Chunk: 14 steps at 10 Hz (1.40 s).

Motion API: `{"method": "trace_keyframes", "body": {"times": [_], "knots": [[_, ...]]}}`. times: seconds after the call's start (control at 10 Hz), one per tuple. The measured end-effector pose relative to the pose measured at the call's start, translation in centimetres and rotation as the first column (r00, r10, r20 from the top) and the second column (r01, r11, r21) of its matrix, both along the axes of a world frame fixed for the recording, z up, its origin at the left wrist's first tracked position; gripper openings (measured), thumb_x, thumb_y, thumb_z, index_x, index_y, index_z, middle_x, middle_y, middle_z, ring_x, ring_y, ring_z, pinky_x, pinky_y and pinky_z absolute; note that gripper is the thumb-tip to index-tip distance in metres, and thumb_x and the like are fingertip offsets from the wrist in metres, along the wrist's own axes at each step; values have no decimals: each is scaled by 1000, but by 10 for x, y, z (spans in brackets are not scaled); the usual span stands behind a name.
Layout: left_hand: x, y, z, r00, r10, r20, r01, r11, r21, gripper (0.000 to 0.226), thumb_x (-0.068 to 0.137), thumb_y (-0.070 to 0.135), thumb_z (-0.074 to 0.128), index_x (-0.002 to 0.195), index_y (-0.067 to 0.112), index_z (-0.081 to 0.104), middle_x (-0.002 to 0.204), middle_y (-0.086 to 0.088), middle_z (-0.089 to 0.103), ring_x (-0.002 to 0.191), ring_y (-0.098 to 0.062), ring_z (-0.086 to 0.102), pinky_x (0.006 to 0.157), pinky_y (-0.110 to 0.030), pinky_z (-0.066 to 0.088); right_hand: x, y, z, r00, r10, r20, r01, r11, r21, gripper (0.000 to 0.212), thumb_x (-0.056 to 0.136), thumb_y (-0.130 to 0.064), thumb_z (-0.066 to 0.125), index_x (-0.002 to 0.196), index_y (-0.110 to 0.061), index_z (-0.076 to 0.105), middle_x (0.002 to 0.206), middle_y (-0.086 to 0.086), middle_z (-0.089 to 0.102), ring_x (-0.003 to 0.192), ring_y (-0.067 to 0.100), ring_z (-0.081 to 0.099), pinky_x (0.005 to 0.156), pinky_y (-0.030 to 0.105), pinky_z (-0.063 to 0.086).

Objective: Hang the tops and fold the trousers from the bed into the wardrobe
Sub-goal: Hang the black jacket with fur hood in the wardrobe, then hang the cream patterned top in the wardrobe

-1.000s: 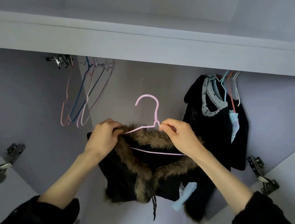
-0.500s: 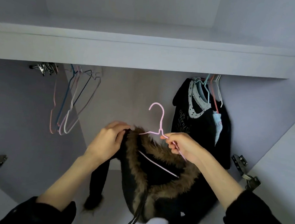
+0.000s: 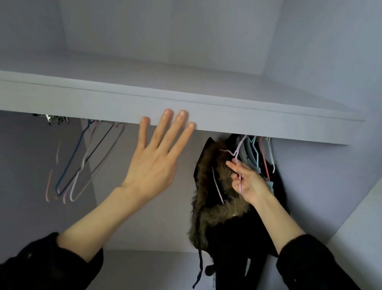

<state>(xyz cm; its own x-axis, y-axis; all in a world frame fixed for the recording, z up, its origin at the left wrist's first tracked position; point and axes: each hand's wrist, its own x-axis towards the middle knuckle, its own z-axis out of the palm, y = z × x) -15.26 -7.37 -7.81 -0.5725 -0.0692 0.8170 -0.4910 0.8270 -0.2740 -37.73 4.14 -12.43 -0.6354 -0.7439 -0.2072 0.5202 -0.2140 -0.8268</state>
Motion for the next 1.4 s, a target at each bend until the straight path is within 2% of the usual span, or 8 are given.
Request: {"method": "trace_keyframes", "body": {"times": [0.3,0.6,0.7,0.8,1.0,1.1,1.2,1.4], "knots": [[-1,-4,-6,1000,17,-8,-18,997,-75,90,70,-5,43,149,12,4,156,-9,-6,144,-30,-11,112,-56,-7,-39,-30,29,990,-139,-17,138,990,-20,35,96,-14,51,130,-7,48,94,5,62,49,6,55,39,11,39],[-1,-4,-4,999,50,13,-49,995,-83,94,69,-7,43,150,13,0,156,-6,-15,144,-30,-10,113,-56,-7,-65,-29,23,938,-300,-171,330,925,189,25,97,-13,49,117,0,57,79,8,62,61,15,55,42,16,48],[2,1,-3,997,68,31,-66,996,-57,91,70,-6,40,150,13,2,157,-6,-14,144,-30,-9,114,-55,-5,-62,-20,25,911,-299,-284,366,904,220,31,99,-12,45,126,0,51,94,17,65,71,22,62,52,19,53],[7,10,2,994,91,65,-92,996,2,87,71,-4,41,150,11,7,158,-9,-4,145,-31,-4,114,-56,-1,-53,-9,23,865,-224,-449,383,873,303,36,97,0,41,133,0,47,120,24,59,104,36,62,82,36,55],[26,42,-12,994,30,104,-56,966,251,79,74,-7,53,146,5,24,155,-16,15,143,-35,9,113,-57,18,-9,25,17,513,216,-831,456,751,477,51,99,-16,44,147,-14,28,150,11,33,136,28,34,109,36,31],[51,59,-36,990,-16,142,-53,883,467,68,81,-2,53,144,7,28,153,-17,22,143,-35,14,112,-53,24,33,38,7,332,353,-875,491,727,480,58,97,-21,48,148,-14,23,155,10,22,141,29,23,111,41,28],[96,79,-60,992,-6,128,-83,733,675,56,87,14,38,143,8,33,150,-16,29,141,-33,23,111,-45,28,96,46,-7,274,503,-820,414,708,572,61,96,-26,50,148,-15,21,153,10,24,138,31,27,106,45,33],[237,137,-113,969,161,188,-246,574,781,52,87,23,31,136,11,44,135,-10,48,124,-31,45,99,-39,42,255,63,-51,118,686,-717,79,714,696,53,96,-30,48,144,-15,32,143,8,44,132,25,41,104,34,35]]}}
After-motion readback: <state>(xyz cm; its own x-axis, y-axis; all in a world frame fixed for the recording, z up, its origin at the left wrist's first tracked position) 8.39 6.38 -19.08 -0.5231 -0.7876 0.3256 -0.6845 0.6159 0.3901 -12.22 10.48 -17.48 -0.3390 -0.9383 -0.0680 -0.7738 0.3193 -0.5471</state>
